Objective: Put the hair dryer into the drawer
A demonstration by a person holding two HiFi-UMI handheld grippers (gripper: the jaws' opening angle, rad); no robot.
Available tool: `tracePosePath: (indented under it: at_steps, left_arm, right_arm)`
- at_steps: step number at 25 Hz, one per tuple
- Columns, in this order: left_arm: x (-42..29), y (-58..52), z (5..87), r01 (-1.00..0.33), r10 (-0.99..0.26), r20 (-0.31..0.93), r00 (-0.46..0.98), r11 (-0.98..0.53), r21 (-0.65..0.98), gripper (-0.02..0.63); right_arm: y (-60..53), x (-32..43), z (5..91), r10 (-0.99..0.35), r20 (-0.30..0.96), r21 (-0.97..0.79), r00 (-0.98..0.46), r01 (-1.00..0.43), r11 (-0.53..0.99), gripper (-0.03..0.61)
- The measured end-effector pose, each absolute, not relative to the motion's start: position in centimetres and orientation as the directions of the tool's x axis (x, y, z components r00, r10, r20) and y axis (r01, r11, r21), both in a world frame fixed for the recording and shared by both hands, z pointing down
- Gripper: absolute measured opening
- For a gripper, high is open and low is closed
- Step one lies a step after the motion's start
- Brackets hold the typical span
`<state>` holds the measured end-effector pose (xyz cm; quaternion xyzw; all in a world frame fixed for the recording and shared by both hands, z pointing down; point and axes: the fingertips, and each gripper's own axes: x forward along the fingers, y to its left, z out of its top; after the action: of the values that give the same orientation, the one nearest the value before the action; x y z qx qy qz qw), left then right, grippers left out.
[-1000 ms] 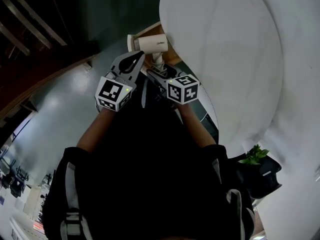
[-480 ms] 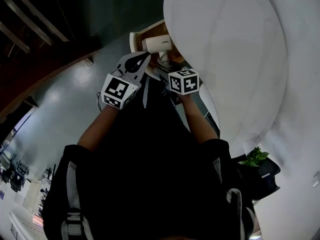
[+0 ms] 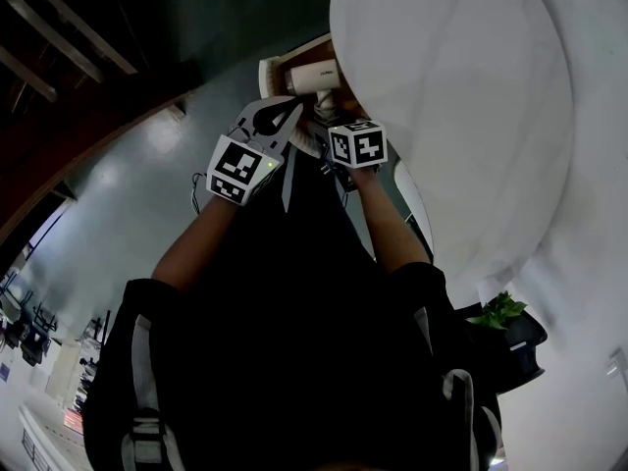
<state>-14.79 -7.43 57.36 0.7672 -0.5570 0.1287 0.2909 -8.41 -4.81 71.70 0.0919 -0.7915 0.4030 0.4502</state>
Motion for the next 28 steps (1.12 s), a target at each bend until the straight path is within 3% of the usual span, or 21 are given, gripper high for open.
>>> tracePosePath:
  at_steps: [20,28]
  left_arm:
    - [-15.1,-7.5,58.4,-0.919,-0.762,0.534,0.368,-0.209,0.335,0.008]
    - [-15.2,-6.9,58.3,-0.919,-0.763,0.534,0.364,-0.202,0.338,0.008]
  right_arm:
    - [-4.8,-8.1,75.3,0.19,0.937,-0.312,-0.294,-0.452,0.836,0.295]
    - [-5.3,-9.2,75.7,0.203,0.93,-0.328,-0.306,-0.445,0.833,0.301]
